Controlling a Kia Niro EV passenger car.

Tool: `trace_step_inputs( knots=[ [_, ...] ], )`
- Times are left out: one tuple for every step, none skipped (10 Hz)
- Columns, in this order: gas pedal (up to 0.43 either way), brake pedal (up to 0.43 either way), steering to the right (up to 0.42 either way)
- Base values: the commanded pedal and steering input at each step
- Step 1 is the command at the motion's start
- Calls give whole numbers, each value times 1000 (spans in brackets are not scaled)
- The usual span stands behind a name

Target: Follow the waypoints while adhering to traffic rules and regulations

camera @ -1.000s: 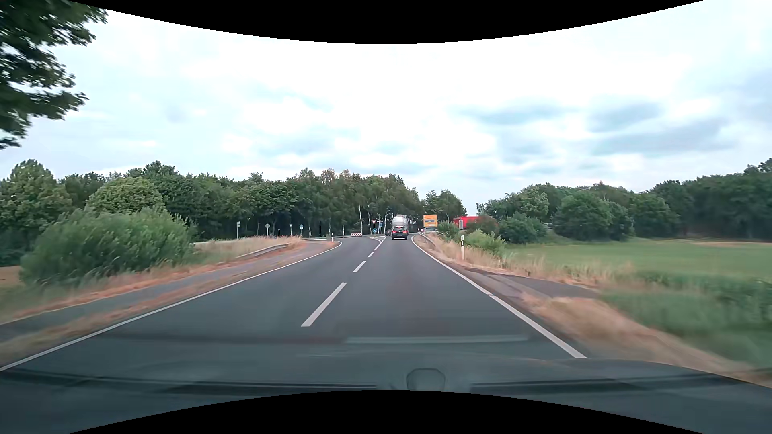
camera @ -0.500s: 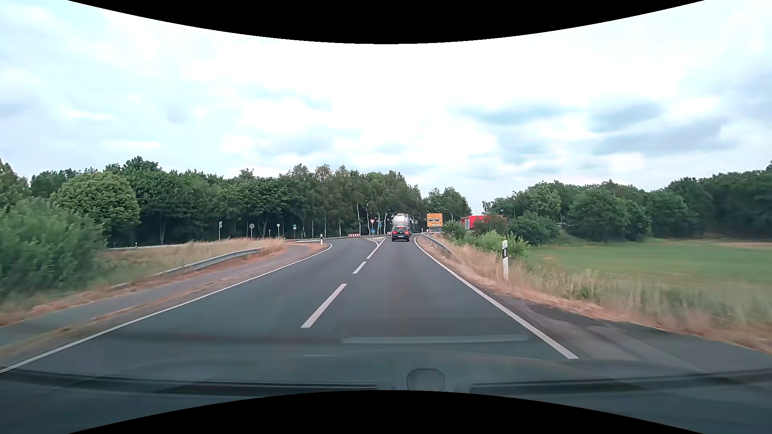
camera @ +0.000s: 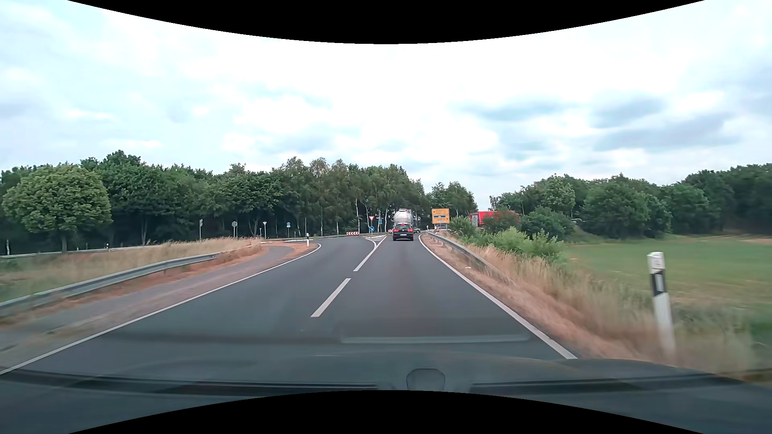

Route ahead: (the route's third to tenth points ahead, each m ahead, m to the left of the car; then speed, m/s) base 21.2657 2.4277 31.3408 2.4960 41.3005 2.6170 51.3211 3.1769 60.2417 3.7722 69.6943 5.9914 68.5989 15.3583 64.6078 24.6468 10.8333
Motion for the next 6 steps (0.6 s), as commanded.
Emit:
trace_step_inputs(
  knots=[
    [0,256,-7],
    [0,268,-7],
    [0,268,-7],
    [0,268,-7],
    [0,268,-7],
    [0,268,-6]
  ],
)
